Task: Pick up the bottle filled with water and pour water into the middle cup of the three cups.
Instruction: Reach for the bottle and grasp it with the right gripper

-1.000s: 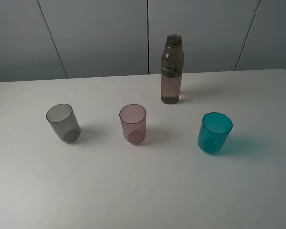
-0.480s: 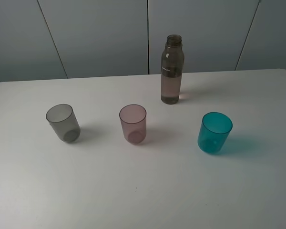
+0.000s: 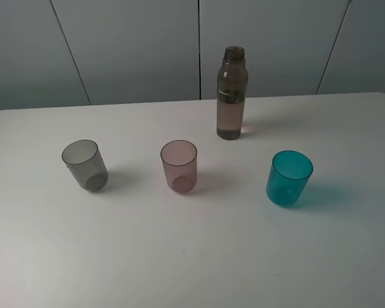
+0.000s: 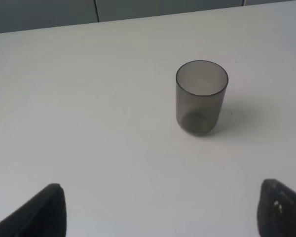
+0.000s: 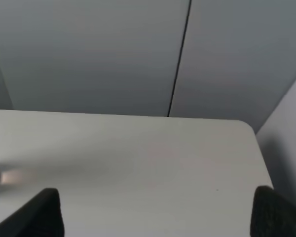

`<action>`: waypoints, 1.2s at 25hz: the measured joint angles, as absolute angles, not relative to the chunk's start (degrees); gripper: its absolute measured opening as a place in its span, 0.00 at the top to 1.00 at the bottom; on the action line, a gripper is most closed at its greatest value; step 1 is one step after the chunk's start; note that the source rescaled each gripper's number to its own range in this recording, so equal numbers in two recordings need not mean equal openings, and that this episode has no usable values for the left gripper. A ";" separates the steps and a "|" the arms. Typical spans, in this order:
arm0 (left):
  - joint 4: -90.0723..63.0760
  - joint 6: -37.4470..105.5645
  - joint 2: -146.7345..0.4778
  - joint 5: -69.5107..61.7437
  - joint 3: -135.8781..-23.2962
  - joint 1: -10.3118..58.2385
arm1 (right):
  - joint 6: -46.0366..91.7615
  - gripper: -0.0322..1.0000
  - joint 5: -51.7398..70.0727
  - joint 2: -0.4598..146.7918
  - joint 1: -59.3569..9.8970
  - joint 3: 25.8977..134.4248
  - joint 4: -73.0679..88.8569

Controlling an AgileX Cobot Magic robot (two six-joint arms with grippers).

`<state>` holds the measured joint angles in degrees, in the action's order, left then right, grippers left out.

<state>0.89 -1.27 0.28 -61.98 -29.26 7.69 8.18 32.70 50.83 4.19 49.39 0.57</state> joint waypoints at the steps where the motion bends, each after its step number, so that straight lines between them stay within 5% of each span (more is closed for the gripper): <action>1: 0.89 -1.27 0.28 -61.98 -29.26 7.69 | 10.52 0.48 31.49 52.52 4.52 49.39 2.79; 17: 0.89 -1.27 0.28 -61.98 -29.26 7.69 | 69.65 0.48 27.37 74.65 14.75 49.39 47.73; 25: 0.89 -1.27 0.28 -61.98 -29.26 7.69 | 61.58 0.48 20.93 76.99 11.65 49.39 39.65; 30: 0.89 -1.27 0.28 -61.98 -29.26 7.69 | 37.52 0.48 15.45 77.70 9.95 49.39 26.98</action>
<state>0.89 -1.27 0.28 -61.98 -29.26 7.69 37.52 15.45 77.70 9.95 49.39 26.98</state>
